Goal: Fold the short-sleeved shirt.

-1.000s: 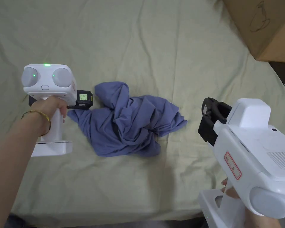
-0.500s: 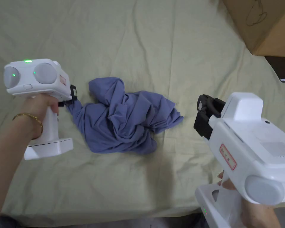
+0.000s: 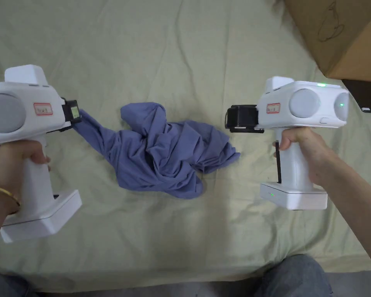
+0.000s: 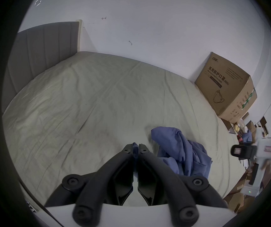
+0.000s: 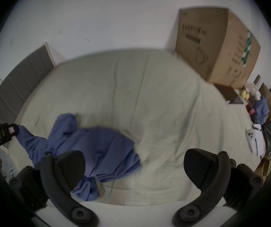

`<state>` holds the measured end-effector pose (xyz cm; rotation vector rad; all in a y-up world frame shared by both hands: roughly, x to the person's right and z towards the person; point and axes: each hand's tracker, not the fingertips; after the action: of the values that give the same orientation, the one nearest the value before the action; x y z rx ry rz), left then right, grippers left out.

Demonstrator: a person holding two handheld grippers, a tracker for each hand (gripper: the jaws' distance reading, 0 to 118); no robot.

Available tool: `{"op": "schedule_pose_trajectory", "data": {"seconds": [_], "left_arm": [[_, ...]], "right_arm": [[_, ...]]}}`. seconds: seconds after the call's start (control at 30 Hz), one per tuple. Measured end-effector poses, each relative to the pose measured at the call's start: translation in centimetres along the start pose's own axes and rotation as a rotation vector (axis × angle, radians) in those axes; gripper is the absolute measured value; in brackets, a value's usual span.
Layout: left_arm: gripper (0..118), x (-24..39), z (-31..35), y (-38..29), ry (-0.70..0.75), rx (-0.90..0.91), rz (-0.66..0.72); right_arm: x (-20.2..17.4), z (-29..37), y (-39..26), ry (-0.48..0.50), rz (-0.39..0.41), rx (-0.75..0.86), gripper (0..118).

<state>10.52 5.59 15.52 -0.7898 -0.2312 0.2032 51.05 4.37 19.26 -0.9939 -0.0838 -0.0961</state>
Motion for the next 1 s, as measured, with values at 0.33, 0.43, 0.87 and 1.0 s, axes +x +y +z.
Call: {"op": "schedule_pose_trajectory", "data": {"seconds": [0.33, 0.43, 0.87, 1.0], "left_arm": [[0, -0.7, 0.4, -2.8, 0.049, -0.011, 0.010], [0, -0.9, 0.0, -2.9, 0.049, -0.022, 0.030], [0, -1.1, 2.6, 0.2, -0.003, 0.050, 0.152], [0, -0.9, 6.2, 3.3, -0.048, 0.148, 0.166]], "right_arm": [[0.2, -9.3, -1.9, -0.132, -0.071, -0.202, 104], [0.0, -10.1, -2.3, -0.093, -0.091, -0.223, 67], [3.0, 2.4, 0.4, 0.071, -0.133, -0.044, 1], [4.4, 10.4, 1.5, 0.134, -0.145, 0.080, 1]]}}
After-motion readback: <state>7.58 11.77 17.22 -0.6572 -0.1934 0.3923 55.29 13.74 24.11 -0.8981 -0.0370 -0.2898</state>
